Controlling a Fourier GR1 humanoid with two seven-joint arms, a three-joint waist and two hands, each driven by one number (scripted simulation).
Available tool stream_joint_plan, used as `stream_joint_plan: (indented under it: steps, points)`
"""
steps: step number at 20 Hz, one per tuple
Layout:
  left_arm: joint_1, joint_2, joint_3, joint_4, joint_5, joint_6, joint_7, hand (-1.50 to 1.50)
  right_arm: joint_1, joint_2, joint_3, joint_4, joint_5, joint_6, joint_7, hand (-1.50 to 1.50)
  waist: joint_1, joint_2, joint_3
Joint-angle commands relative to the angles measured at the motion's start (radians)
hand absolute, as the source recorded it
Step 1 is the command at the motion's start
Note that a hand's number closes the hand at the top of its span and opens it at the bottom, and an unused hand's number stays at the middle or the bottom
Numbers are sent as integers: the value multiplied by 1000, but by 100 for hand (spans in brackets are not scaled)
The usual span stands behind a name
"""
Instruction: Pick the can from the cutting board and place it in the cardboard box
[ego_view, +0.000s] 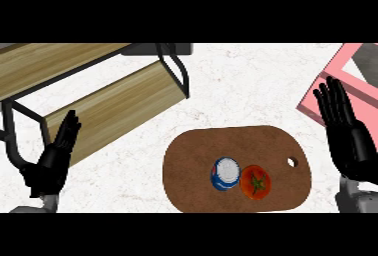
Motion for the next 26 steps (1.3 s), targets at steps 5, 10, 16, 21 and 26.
stream_joint_plan:
  steps: [5,10,16,21,26]
  points:
    - [-9,71,110,-141,161,-115,205,0,22,6,95,-267,-13,-37,375,-150,8,15,-1]
    - [47,53,102,-178,215,-135,249,0,137,114,80,-344,312,-356,131,-150,3,12,0]
    - [-18,54,142,-170,221,-119,304,0,343,-7,252,-647,463,-231,136,-150,-12,15,-1]
    - [-30,70,134,-206,234,-126,352,0,302,-219,270,-633,674,-72,471,-150,2,14,-9]
    - [-35,55,119,-192,203,-111,337,0,253,-325,323,-703,775,126,760,-150,14,22,-9]
